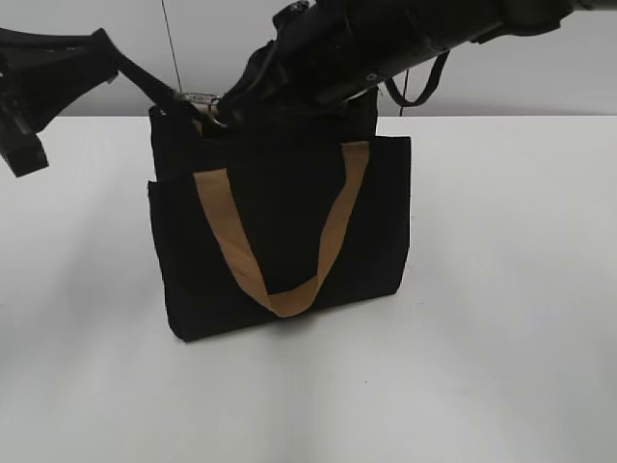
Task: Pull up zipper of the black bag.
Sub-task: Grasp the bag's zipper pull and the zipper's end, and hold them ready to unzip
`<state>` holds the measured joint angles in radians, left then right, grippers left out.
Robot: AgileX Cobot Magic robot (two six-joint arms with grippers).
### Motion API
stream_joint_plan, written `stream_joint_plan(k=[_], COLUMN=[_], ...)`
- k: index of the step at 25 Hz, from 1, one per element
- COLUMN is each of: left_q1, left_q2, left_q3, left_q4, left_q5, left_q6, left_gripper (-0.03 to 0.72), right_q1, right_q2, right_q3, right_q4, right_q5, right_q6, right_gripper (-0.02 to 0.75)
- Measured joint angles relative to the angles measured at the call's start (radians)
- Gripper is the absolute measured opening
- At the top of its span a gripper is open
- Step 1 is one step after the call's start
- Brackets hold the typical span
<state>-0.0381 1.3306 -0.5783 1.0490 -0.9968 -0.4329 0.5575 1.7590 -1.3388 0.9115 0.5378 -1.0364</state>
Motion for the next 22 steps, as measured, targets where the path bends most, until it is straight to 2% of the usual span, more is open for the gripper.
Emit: stream_joint_plan(k=[11, 22], left_q1=[-0.003, 0.01], left_q2=[-0.06, -0.06], left_q3=[0.008, 0.009], left_q4=[-0.015, -0.03], left_q5=[0.03, 0.07], left_q6=[0.0, 0.0], left_gripper=[0.027, 0.027], right_q1=[-0.062, -0.062], right_q2=[0.0, 0.0], right_q3=[0.0, -0.001], right_q4=[-0.012, -0.157], right_q5=[0.043, 0.049], right_q6=[0.091, 0.223], right_gripper=[-0.001, -0.001])
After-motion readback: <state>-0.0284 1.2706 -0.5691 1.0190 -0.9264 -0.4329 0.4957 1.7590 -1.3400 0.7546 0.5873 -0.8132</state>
